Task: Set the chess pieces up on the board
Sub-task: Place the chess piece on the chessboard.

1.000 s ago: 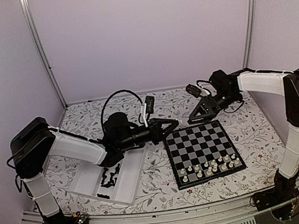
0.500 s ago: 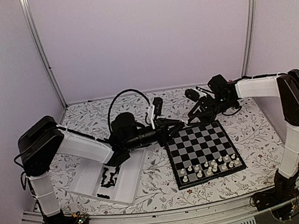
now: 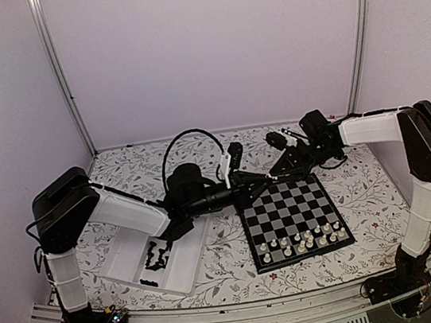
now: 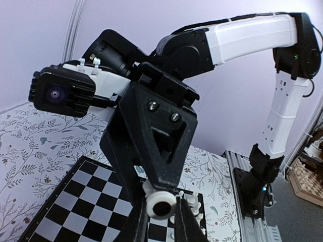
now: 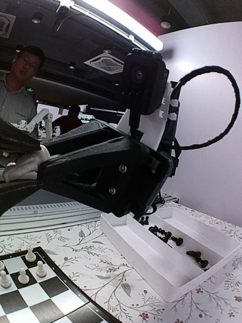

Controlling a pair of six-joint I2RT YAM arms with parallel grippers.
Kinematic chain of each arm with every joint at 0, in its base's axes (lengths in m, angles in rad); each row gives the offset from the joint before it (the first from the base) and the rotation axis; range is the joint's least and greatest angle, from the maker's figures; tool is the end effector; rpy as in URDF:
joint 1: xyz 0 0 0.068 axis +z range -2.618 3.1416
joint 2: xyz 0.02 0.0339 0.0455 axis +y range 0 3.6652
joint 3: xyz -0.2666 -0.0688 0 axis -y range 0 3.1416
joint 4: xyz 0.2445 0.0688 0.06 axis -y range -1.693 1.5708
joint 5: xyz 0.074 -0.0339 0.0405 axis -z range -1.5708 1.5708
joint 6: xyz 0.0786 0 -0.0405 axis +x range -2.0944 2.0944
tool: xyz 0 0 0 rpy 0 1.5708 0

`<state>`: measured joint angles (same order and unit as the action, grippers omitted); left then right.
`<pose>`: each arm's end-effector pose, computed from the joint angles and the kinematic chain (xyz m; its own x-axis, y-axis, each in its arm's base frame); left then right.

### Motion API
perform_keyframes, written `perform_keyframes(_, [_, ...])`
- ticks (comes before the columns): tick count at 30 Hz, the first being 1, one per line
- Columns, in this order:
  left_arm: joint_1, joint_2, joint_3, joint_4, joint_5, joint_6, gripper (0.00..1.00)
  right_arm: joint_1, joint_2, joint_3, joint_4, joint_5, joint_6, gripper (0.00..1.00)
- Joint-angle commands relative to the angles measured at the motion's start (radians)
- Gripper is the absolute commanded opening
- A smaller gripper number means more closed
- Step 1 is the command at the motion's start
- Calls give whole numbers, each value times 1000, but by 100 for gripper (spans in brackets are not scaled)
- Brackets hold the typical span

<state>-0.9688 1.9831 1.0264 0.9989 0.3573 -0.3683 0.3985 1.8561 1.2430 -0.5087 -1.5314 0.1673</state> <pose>0.2402 -0.3982 0.1987 -0.3270 -0.1197 -0.9374 0.9136 0.2137 -0.3459 0.3041 0.2132 0.2083 -0.8878 -0.3667 -0.2781 -0.2710 -0.0719 0.9599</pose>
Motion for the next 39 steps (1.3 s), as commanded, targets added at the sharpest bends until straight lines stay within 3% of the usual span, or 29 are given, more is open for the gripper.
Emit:
perform_keyframes(1, [-15, 24, 23, -11, -22, 28, 12, 8, -8, -21, 65, -69, 34, 15])
perform_keyframes(5, [-20, 29, 31, -30, -35, 41, 17, 9, -15, -19, 83, -71, 41, 1])
perform_keyframes(10, [-32, -27, -14, -48, -74, 87, 44, -10, -32, 35, -1, 29, 0, 0])
perform_keyframes(13, [-42, -138, -103, -74, -125, 131, 53, 2, -13, 223, -322, 354, -345, 0])
perform_keyframes(14, [-43, -179, -128, -96, -139, 139, 54, 8, -2, 269, -363, 456, -444, 0])
perform_keyframes(18, [-44, -341, -221, -225, -221, 153, 54, 14, -24, 304, -380, 659, -549, 0])
perform_keyframes(22, [-40, -464, -266, -395, -384, 150, 56, 64, -107, 215, -360, 823, -626, 0])
perform_keyframes(27, [-9, -547, -290, -534, -544, 93, 58, 216, -213, 51, -331, 1049, -746, 0])
perform_keyframes(39, [56, -594, -298, -653, -625, -7, 60, 508, -303, -123, -314, 1214, -828, 0])
